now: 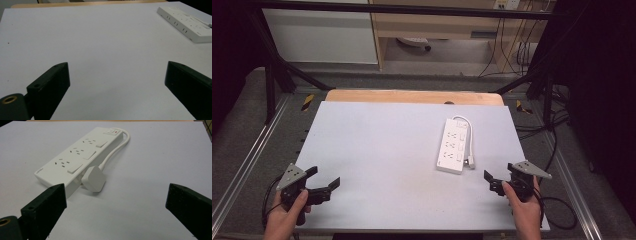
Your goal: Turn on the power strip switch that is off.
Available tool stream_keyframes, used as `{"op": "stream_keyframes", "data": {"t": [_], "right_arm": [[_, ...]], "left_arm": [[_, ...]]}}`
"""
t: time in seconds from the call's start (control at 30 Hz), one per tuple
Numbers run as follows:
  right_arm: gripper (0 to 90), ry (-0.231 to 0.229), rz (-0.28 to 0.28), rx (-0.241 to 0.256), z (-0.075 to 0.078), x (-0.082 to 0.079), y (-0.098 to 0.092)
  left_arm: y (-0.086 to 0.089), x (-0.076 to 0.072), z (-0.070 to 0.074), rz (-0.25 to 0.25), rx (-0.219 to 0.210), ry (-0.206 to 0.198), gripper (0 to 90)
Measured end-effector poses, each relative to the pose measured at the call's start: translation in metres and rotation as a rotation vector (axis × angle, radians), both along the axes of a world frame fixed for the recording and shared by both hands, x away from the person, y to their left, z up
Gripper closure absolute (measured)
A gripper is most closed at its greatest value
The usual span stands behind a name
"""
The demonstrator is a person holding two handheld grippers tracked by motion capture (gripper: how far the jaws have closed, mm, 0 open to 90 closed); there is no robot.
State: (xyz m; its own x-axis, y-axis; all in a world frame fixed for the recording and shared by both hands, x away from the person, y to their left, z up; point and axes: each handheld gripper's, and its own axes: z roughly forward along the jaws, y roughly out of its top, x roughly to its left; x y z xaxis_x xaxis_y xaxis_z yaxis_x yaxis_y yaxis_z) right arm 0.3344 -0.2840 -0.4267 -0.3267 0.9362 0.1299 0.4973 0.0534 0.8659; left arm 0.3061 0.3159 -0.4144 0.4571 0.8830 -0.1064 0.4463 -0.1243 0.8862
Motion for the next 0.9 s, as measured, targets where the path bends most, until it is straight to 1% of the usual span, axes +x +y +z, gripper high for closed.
{"op": "stream_keyframes", "data": {"t": [0.03, 0.1, 0.3, 0.33, 0.47, 0.5, 0.6, 0.67, 0.9], "right_arm": [[3.6, 0.003, 0.001, 0.003, 0.001, 0.0, 0.001], [3.6, -0.005, 0.001, 0.021, 0.002, -0.001, 0.001], [3.8, -0.021, -0.001, 0.017, 0.011, 0.0, 0.003], [4.4, -0.021, -0.001, 0.022, 0.015, 0.002, 0.004], [5.0, -0.019, 0.006, 0.026, 0.019, 0.004, 0.005], [4.9, -0.01, 0.012, 0.029, 0.021, 0.006, 0.007], [4.6, -0.002, 0.024, 0.034, 0.022, 0.007, 0.008], [4.4, -0.001, 0.03, 0.028, 0.022, 0.008, 0.009], [4.0, -0.003, 0.039, 0.042, 0.029, 0.011, 0.008]], "left_arm": [[-0.001, -0.001, 0.0, 0.002, 0.002, 0.002, 6.1], [-0.001, -0.001, -0.001, 0.001, 0.004, 0.006, 6.1], [-0.001, 0.0, -0.001, 0.0, 0.004, 0.007, 6.1], [-0.001, 0.0, -0.001, -0.001, 0.003, 0.006, 6.1], [-0.001, 0.0, -0.001, 0.001, 0.003, 0.007, 6.1], [-0.001, 0.0, -0.001, 0.0, 0.004, 0.008, 6.1], [-0.001, 0.0, -0.001, -0.003, 0.003, 0.006, 6.1], [-0.001, 0.0, -0.001, 0.0, 0.004, 0.007, 6.1], [-0.001, 0.0, -0.001, -0.003, 0.004, 0.012, 6.1]]}}
